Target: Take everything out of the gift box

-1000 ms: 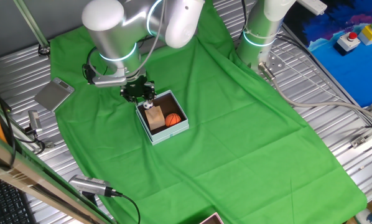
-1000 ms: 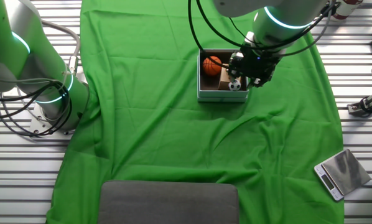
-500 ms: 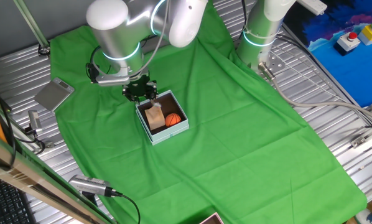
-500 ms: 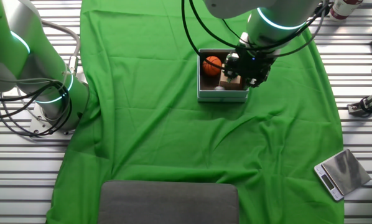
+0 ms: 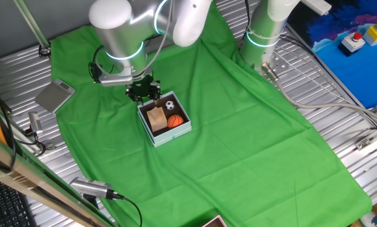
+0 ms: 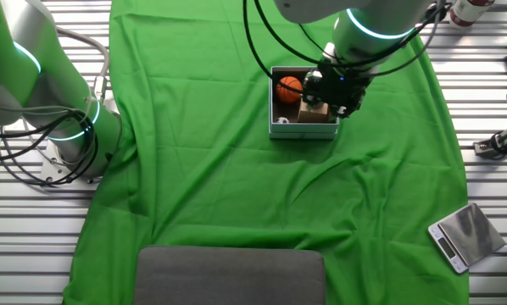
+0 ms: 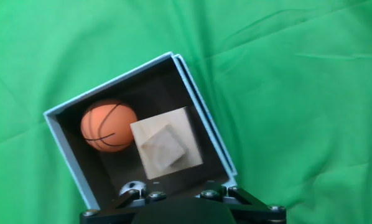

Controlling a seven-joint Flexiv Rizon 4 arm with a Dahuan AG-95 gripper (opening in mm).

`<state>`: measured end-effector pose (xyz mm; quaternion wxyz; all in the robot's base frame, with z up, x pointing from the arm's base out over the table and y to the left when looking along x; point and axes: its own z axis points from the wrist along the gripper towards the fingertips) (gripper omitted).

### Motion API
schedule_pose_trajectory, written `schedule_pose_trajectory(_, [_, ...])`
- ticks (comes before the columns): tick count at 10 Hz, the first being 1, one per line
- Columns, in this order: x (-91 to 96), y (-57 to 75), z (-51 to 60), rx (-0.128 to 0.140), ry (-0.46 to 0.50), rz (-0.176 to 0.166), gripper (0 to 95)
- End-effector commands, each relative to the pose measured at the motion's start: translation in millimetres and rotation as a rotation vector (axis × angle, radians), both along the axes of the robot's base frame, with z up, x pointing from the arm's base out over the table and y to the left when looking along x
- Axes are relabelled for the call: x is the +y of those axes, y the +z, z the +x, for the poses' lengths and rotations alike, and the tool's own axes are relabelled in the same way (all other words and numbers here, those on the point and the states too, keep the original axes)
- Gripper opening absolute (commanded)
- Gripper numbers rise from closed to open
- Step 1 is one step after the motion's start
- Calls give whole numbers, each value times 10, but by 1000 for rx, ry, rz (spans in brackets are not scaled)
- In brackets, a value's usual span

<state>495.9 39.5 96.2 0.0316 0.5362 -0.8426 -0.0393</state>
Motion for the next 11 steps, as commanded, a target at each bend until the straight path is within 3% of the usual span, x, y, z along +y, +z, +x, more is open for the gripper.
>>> schedule_pose_trajectory(1, [104,44,-16,4,-37,-5,380])
schedule_pose_trajectory(4, [267,87,1,7,-77,-12,380])
schedule_pose_trajectory(8, [289,70,3,8,-93,-11,380])
schedule_pose_trajectory(10, [290,67,7,10,-145,-9,380])
schedule_pose_trajectory(11, [291,65,19,12,-189,-13,570])
